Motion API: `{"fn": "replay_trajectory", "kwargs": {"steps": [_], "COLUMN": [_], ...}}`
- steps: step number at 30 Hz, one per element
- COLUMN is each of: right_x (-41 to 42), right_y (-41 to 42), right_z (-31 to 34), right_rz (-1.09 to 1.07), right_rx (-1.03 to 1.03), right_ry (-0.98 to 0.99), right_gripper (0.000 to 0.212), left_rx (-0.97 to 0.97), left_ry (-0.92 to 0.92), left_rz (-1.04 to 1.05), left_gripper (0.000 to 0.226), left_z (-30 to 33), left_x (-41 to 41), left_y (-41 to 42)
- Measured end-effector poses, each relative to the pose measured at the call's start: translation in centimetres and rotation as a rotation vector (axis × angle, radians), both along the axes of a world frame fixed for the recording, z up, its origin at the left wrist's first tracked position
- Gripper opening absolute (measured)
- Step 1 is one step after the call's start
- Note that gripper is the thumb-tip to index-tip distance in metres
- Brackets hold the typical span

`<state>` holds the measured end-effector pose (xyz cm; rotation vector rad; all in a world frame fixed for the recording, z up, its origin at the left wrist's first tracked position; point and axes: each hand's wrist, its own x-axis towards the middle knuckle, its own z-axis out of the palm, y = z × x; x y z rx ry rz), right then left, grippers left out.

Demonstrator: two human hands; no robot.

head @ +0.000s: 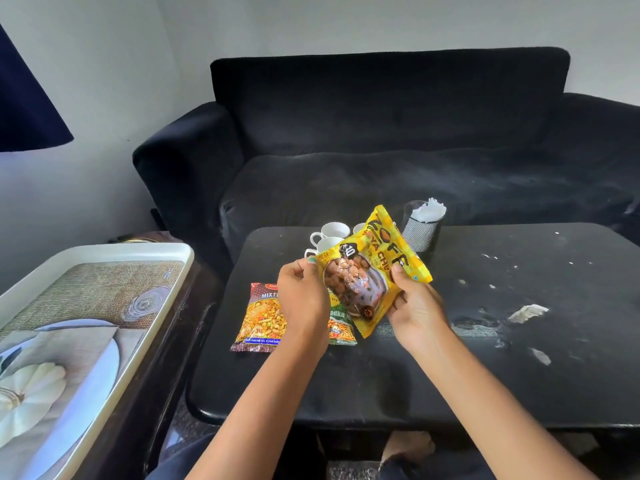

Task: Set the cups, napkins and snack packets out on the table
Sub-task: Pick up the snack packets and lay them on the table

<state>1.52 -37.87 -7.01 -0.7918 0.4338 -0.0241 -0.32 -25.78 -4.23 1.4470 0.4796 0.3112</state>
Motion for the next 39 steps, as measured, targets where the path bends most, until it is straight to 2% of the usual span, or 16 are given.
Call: {"fn": "replay_trajectory", "kwargs": {"steps": [3, 7, 10, 14, 19, 26, 32, 39], "right_x": [0.0, -0.1, -0.4, -0.5, -1.0, -0.9, -0.6, -0.3], "right_y": [-0.1, -1.4, -1.4, -1.7, -1.6, -1.4, -1.1, -1.3], "right_z": [0.1, 0.6, 1.2, 2.0, 2.2, 1.9, 2.0, 2.5], "right_rz": [0.058, 0.109, 0.128, 0.045, 0.075, -0.070, -0.154, -0.211], "right_rx": [-0.029, -0.369, -0.456, -0.428, -0.398, -0.312, -0.330, -0.247], "right_ry": [-0.011, -0.098, -0.137, -0.216, -0.296, -0.178, -0.169, -0.138], "right_gripper": [0.023, 0.012, 0.015, 0.016, 0.017, 0.008, 0.013, 0.018], "left_rx": [-0.054, 0.095, 0.167, 0.225, 0.231, 0.025, 0.183, 0.257], "left_ry": [-0.044, -0.184, -0.251, -0.337, -0.367, -0.224, -0.285, -0.370], "left_rz": [0.019, 0.003, -0.102, -0.141, -0.088, -0.090, 0.121, 0.150], "left_gripper": [0.033, 0.015, 0.012, 0.012, 0.012, 0.022, 0.023, 0.023], "left_z": [0.4, 0.9, 1.0, 1.0, 0.5, 0.3, 0.8, 0.8], "left_x": [0.1, 0.1, -0.2, -0.3, -0.3, -0.2, 0.1, -0.4], "left_y": [0.4, 1.3, 0.8, 0.4, 0.3, 0.1, 0.1, -1.4]}}
